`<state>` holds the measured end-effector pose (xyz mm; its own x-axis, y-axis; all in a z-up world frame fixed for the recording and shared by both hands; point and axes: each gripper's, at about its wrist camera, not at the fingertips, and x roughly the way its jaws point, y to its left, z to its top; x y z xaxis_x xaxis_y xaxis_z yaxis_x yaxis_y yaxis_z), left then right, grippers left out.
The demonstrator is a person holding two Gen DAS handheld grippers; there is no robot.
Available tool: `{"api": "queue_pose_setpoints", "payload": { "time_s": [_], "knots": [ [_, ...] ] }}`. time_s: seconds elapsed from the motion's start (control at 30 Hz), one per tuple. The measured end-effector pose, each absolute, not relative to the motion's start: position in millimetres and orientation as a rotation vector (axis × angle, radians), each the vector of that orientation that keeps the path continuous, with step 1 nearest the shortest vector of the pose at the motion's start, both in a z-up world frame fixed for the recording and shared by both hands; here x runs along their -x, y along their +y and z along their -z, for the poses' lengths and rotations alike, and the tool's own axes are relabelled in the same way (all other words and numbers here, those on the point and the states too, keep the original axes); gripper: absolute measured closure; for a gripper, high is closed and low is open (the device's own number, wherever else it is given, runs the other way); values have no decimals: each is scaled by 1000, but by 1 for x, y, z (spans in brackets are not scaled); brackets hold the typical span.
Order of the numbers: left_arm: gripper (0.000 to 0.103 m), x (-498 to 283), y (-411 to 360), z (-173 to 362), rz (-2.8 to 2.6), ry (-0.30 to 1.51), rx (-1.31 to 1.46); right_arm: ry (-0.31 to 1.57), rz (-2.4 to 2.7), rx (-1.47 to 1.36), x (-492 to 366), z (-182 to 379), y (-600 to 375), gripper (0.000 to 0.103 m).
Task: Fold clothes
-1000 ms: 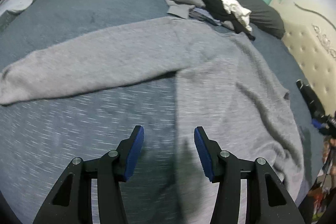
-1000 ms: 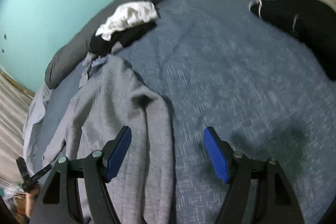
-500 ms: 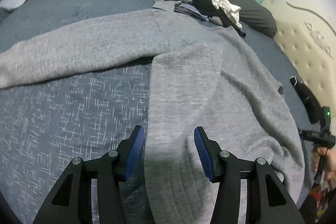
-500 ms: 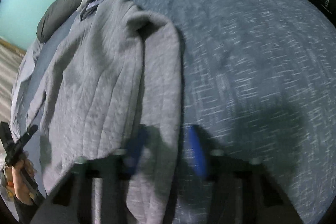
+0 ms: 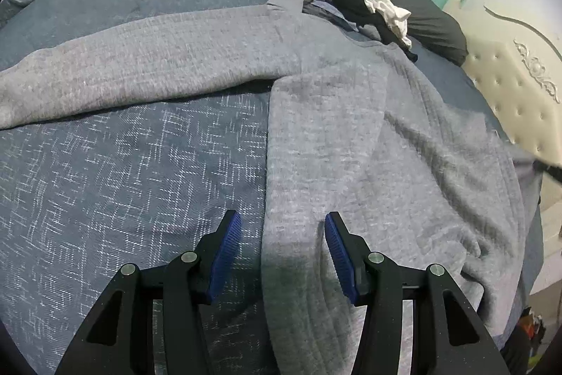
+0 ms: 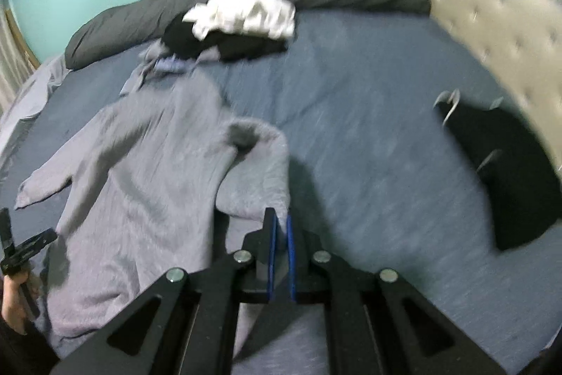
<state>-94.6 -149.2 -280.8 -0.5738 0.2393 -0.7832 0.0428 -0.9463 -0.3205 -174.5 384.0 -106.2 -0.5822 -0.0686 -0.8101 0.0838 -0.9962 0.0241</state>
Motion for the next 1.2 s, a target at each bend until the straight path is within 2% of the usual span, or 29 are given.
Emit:
{"api": "queue_pose_setpoints", "payload": {
  "time_s": [0.2, 0.3, 0.53, 0.63, 0.67, 0.73, 0.77, 0.8, 0.9, 1.07, 1.2],
  "knots": [
    [49, 94, -150, 280, -2652, -467, 1387, 235, 2777, -1297, 194, 78, 357, 98],
    [49, 95, -148, 280, -2654, -465, 1382, 314, 2664, -1302, 199, 104, 318, 98],
    [49, 98, -150, 280, -2653, -475, 1377, 210, 2329, -1409, 200, 196, 246, 97],
    [49, 98, -152, 281, -2651, -484, 1377, 188, 2289, -1416, 195, 209, 244, 95],
    [49, 98, -153, 281, -2649, -488, 1379, 154, 2315, -1389, 193, 204, 253, 91],
    [49, 99, -154, 281, -2647, -494, 1378, 30, 2363, -1326, 191, 189, 278, 70],
    [49, 99, -154, 280, -2647, -496, 1376, -34, 2389, -1285, 189, 181, 293, 53],
    [49, 99, -154, 280, -2647, -497, 1375, -101, 2419, -1236, 186, 172, 310, 48],
    [49, 99, -153, 279, -2646, -500, 1372, -245, 2512, -1159, 180, 159, 357, 48],
    [49, 98, -148, 280, -2635, -495, 1373, -369, 2604, -1453, 185, 202, 408, 47],
    [49, 98, -147, 280, -2633, -494, 1375, -423, 2537, -1546, 183, 230, 413, 42]
  ]
}}
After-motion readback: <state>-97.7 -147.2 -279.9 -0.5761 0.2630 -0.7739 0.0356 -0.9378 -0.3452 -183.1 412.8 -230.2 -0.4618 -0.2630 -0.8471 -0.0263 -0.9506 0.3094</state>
